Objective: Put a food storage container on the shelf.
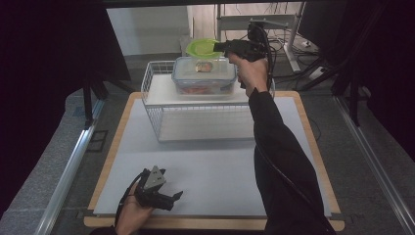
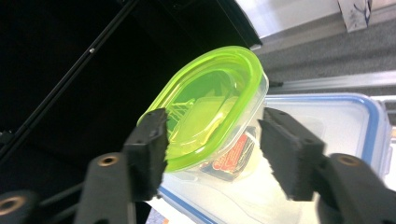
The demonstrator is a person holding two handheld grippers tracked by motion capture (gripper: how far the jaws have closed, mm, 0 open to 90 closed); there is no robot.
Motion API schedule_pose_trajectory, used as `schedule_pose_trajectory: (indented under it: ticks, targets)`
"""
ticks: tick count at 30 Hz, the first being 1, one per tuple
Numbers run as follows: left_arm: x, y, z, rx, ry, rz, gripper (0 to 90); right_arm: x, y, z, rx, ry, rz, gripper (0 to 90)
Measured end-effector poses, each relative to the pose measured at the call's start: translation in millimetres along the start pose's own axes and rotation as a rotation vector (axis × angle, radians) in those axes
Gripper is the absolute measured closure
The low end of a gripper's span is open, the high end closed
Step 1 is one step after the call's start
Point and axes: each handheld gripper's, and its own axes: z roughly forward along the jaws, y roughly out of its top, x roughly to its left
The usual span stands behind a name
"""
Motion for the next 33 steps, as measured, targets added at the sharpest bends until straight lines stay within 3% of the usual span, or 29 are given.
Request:
schedule_pose_trajectory:
  ticks: [7, 11, 19, 23, 33]
  targets:
    - [-0.2, -0.1, 0.7, 0.005, 0.0, 0.003, 4.1, -1.5, -4.1, -7.7, 0.007, 0.015, -0.074, 22.9]
    - [-0.6, 0.0, 0.9, 0.007, 0.001, 0.006, 4.1, -2.6, -9.9, -13.2, 0.026, 0.025, -0.119, 18.4]
    - [-0.8, 0.1, 1.0, 0.008, 0.004, 0.009, 4.1, -2.7, -26.0, -26.7, 0.04, 0.041, -0.222, 17.5]
    - [-0.8, 0.0, 0.8, 0.006, 0.005, 0.008, 4.1, -3.4, -37.9, -34.5, 0.049, 0.019, -0.292, 17.0]
    - [-0.9, 0.0, 1.4, 0.008, 0.005, 0.007, 4.0, -11.1, -71.0, -52.0, 0.081, 0.016, -0.363, 14.5]
